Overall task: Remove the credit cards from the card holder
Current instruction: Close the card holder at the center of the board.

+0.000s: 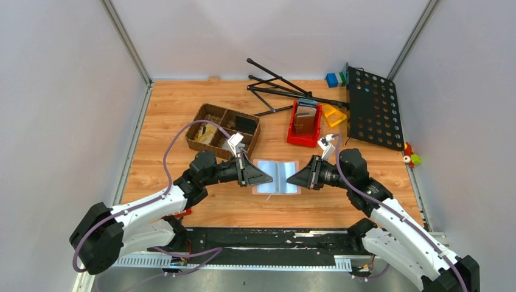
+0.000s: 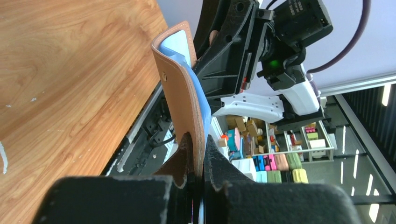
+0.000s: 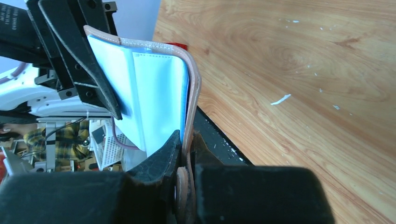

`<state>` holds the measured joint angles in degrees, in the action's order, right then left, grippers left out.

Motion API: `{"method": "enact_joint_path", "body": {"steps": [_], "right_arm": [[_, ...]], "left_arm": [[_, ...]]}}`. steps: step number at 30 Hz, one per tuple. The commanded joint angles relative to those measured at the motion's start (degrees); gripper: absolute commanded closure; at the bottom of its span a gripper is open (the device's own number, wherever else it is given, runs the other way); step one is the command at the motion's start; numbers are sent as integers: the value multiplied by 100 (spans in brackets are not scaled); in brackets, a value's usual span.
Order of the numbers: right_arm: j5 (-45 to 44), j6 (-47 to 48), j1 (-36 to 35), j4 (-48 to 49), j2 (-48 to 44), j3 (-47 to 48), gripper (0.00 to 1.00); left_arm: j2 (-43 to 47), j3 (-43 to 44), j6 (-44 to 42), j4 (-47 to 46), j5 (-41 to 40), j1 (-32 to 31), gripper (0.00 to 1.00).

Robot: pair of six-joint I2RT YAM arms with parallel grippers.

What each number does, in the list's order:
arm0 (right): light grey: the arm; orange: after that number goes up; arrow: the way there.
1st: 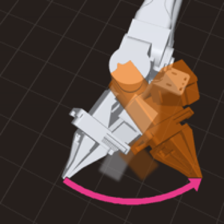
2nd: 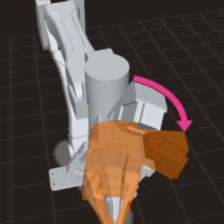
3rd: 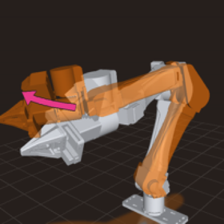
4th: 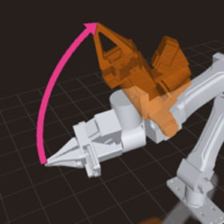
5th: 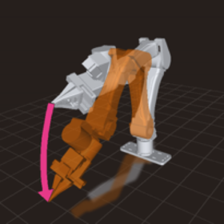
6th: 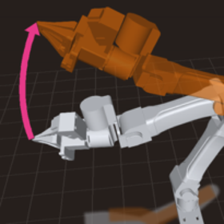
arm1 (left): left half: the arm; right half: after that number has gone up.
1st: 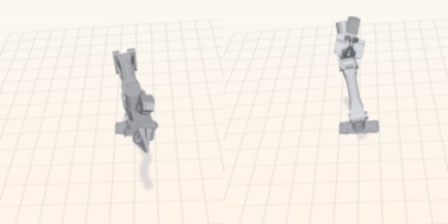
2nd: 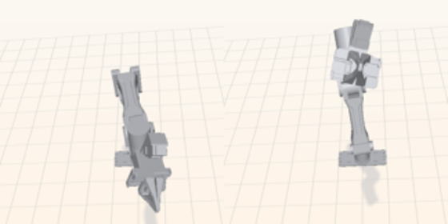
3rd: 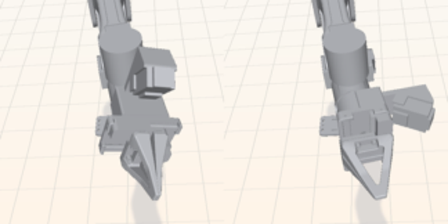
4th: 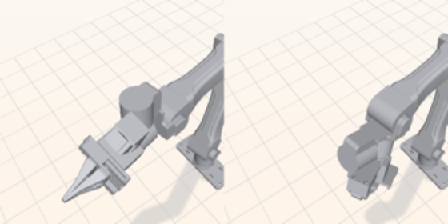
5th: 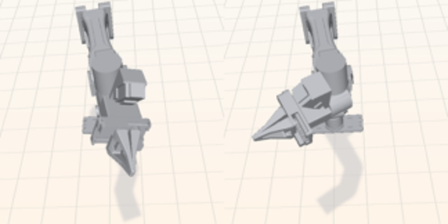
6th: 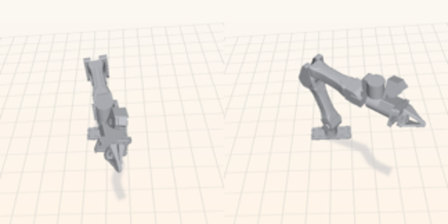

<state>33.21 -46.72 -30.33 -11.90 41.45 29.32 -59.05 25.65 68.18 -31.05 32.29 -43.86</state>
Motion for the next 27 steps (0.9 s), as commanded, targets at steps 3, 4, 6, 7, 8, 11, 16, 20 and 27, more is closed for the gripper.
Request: {"method": "enact_joint_path", "body": {"steps": [3, 4, 6, 7, 8, 11, 16, 20, 27], "right_arm": [[-493, 448, -82, -541, -15, 199, 100], [-547, 479, -80, -613, -35, 217, 100], [-591, 542, -81, -661, -22, 240, 100], [-576, 552, -91, -657, 22, 241, 100], [-572, 558, -105, -649, 74, 243, 100], [-583, 559, -218, -541, 274, 232, 99], [-983, 526, -609, -361, 606, 290, 99], [-1044, 550, -742, -300, 836, 338, 98], [-2209, 1314, -739, -1640, 697, 803, 97]], "left_arm": [[-111, 339, -191, -285, -90, -35, 100], [-110, 344, -199, -270, -118, -40, 100], [-119, 378, -203, -259, -175, -67, 100], [-128, 414, -229, -230, -205, -95, 100], [-165, 478, -263, -164, -232, -127, 100], [-310, 671, -376, -51, -309, -274, 100], [-698, 895, -410, -115, -377, -425, 100], [-885, 990, -478, -84, -383, -466, 100], [-861, 981, -1531, 1756, -1453, -466, 100]]}}
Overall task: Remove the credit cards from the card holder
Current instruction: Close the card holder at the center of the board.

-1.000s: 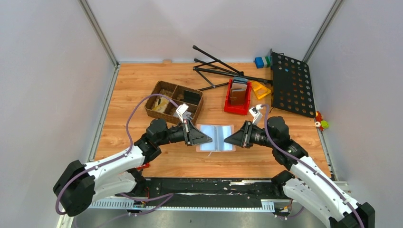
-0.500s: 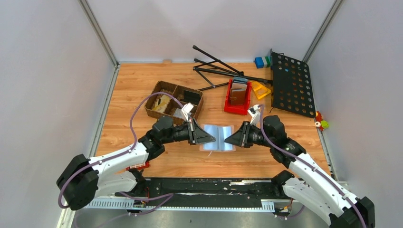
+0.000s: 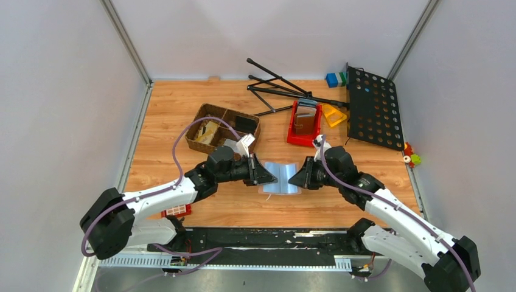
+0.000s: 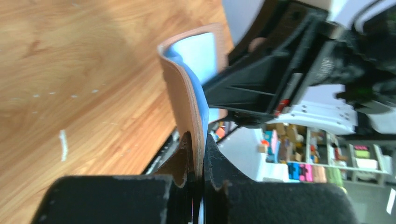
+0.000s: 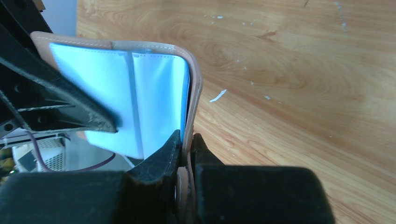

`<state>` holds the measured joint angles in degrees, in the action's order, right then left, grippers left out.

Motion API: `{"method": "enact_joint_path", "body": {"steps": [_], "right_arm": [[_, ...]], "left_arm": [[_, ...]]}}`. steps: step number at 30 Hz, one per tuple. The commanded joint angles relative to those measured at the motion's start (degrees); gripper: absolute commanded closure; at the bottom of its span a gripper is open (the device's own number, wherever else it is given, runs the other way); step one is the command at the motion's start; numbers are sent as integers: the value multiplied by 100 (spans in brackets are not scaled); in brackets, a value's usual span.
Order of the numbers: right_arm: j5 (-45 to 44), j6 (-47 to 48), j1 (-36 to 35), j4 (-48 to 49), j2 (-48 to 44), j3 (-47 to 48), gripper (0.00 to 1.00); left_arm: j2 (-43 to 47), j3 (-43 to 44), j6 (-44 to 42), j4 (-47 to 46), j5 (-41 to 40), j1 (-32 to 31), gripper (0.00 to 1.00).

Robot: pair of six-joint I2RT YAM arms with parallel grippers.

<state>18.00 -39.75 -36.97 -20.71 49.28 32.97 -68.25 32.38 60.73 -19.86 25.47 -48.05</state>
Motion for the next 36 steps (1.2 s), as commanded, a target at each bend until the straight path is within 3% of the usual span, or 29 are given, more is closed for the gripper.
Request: {"method": "enact_joint_path", "body": {"steps": [1, 4, 8, 16, 21, 26, 31, 36], "right_arm": [[-749, 702, -74, -928, -48, 491, 96], [-562, 836, -73, -1073, 85, 565, 89], [72, 603, -66, -402, -43, 301, 80], [241, 183, -53, 830, 547, -244, 82], [440, 288, -46, 1211, 943, -361, 70], [447, 352, 42, 1398, 1124, -517, 68], [671, 241, 58, 1914, 1217, -682, 69], [833, 256, 58, 2316, 1516, -701, 68]], "left_arm": [[-71, 298, -911, 795, -887, -46, 100], [-625, 293, -1108, 920, -1065, -62, 100], [-1381, 201, -972, 261, -1097, -93, 100], [-2577, 273, -485, -1158, -1149, -341, 100], [-3140, 267, -258, -1638, -1399, -440, 100], [-3008, 445, -510, -865, -1694, -538, 89], [-2360, 380, -757, 235, -2271, -589, 80], [-1675, 276, -974, 1103, -2516, -591, 64]]}}
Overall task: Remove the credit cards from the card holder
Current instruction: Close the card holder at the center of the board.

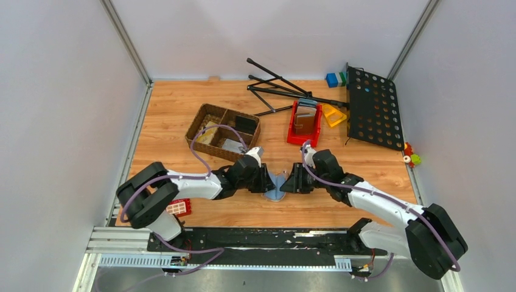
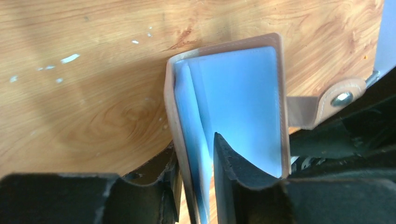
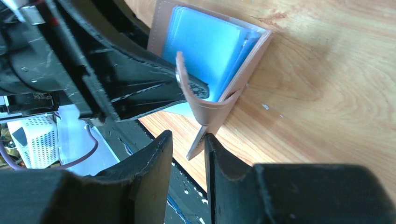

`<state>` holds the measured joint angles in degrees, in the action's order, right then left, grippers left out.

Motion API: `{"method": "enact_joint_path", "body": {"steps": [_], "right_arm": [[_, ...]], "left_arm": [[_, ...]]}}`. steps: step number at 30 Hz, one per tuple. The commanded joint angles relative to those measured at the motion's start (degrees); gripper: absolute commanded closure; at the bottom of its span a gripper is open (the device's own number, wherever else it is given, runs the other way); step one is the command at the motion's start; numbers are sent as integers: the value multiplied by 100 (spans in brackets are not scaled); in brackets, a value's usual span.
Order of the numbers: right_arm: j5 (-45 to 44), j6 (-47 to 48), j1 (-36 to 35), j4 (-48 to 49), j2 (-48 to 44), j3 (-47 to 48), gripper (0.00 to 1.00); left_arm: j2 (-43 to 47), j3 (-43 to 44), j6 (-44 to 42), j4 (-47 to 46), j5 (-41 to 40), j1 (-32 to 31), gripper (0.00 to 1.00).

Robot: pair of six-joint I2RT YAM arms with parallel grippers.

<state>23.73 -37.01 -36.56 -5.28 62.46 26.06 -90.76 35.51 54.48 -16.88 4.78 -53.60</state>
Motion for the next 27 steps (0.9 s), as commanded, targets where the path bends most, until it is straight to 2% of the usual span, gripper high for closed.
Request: {"method": "enact_joint_path", "body": {"steps": [1, 3, 4, 6, 10, 12, 13, 15, 17, 21, 27], "right_arm": [[364, 8, 12, 872, 283, -1, 67], [511, 18, 4, 999, 434, 29, 67], [543, 25, -8, 1017, 499, 69, 67], [535, 79, -24, 987, 557, 161, 67], [476, 104, -70, 948, 671, 314, 67], [516, 104, -128, 994, 784, 399, 67], [526, 106, -167, 1022, 865, 454, 66], [528, 106, -245, 1077, 1015, 550, 66], [528, 95, -337, 1111, 1162, 646, 66], [291, 147, -382, 706, 1133, 871, 62], [-1255, 638, -379, -1185, 503, 1216, 39]], "left_arm": [[702, -56, -403, 932, -465, -36, 59], [928, -16, -521, 1312, -536, -36, 45], [997, 54, -651, 1617, -651, -36, 42], [1100, 191, -853, 2128, -724, -36, 41], [1424, 131, -956, 2462, -838, -36, 42], [1546, 42, -969, 2467, -889, -31, 47], [1569, -7, -978, 2454, -923, -29, 52], [1533, -72, -1027, 2361, -962, -28, 70], [1421, -108, -1068, 2208, -863, -27, 78], [1063, -20, -1124, 2088, -726, -27, 81], [806, -49, -1120, 1985, -757, -27, 84]]}}
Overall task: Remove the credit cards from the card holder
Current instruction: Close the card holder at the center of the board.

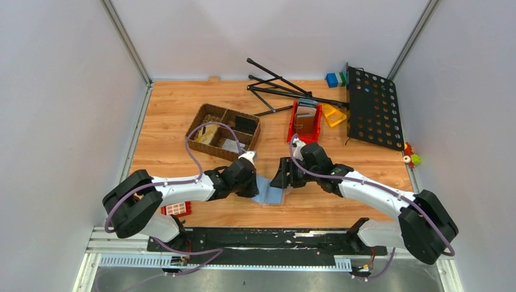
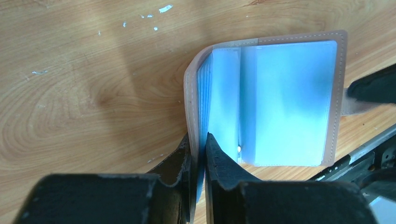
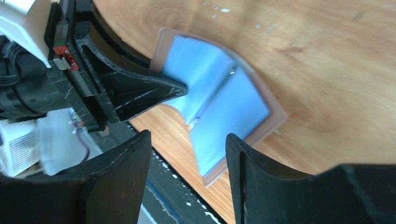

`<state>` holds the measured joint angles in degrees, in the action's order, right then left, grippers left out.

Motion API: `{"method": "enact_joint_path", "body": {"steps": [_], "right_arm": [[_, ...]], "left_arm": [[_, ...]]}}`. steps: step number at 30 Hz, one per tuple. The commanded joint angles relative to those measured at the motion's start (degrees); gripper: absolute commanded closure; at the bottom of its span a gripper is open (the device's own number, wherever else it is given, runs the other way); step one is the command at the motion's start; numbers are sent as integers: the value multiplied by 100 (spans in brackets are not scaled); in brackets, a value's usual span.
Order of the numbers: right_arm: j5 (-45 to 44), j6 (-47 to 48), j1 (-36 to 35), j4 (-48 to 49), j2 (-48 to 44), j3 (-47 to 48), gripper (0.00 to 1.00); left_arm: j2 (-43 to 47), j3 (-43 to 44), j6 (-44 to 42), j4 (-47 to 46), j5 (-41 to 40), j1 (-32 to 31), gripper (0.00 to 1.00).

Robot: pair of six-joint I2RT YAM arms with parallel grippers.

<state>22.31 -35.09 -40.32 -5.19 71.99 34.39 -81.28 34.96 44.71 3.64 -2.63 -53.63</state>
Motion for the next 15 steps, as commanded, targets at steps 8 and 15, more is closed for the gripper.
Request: {"method": "enact_joint_path", "body": {"steps": [8, 15], "right_arm": [[-2222, 581, -3, -2491, -684, 532, 27], [-1741, 460, -1, -2154, -679, 340, 18]], "left_arm": [[-370, 30, -85, -337, 206, -25, 84], [-561, -9, -40, -665, 413, -25, 85]]}}
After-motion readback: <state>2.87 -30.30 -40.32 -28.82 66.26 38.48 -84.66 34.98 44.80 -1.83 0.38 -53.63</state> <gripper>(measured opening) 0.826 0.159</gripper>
